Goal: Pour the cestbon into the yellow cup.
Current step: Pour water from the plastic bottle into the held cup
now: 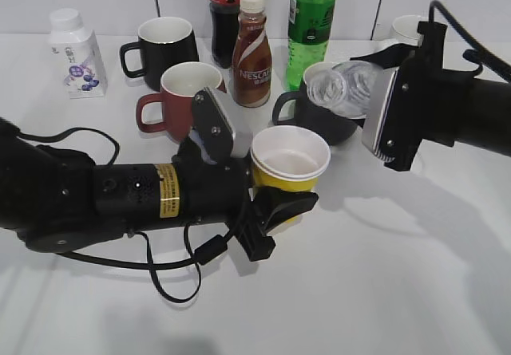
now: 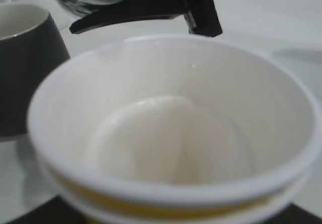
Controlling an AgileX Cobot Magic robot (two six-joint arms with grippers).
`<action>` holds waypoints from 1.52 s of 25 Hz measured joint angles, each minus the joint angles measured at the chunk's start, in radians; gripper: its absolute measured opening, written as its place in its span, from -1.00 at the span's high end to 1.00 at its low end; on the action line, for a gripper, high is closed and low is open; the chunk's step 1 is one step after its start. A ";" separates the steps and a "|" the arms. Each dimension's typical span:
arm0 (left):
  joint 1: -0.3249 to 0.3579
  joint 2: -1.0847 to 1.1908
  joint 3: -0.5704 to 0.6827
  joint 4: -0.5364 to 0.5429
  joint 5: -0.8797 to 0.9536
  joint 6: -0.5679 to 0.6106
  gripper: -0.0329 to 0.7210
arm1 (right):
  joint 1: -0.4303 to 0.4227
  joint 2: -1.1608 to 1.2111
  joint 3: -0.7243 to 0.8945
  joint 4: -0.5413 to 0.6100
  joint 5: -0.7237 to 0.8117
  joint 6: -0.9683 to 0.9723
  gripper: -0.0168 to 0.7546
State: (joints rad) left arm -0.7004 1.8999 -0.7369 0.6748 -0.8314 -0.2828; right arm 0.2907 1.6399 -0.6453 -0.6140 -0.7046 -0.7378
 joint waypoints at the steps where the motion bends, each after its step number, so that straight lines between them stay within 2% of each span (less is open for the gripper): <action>1: 0.000 0.000 0.000 0.000 0.000 0.000 -0.07 | 0.000 0.000 0.000 0.001 0.000 -0.013 -0.25; 11: 0.000 0.000 0.000 0.031 -0.019 -0.015 -0.07 | 0.000 0.000 0.000 0.002 0.000 -0.116 -0.25; 22: 0.004 -0.012 0.000 0.036 -0.008 -0.019 -0.07 | 0.000 0.000 0.000 0.002 -0.028 -0.093 -0.25; 26: 0.008 -0.047 0.000 0.036 0.027 -0.019 -0.06 | 0.000 0.000 0.000 0.017 -0.067 0.023 -0.25; 32: 0.016 -0.070 0.000 0.036 0.056 -0.019 -0.06 | 0.000 0.000 -0.010 0.026 -0.071 0.305 -0.25; 38: 0.039 -0.070 0.029 0.017 0.044 -0.019 -0.06 | 0.000 0.000 -0.099 0.007 -0.070 0.537 -0.25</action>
State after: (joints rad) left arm -0.6612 1.8303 -0.7080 0.6919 -0.7870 -0.3013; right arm 0.2907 1.6399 -0.7444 -0.6065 -0.7748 -0.2012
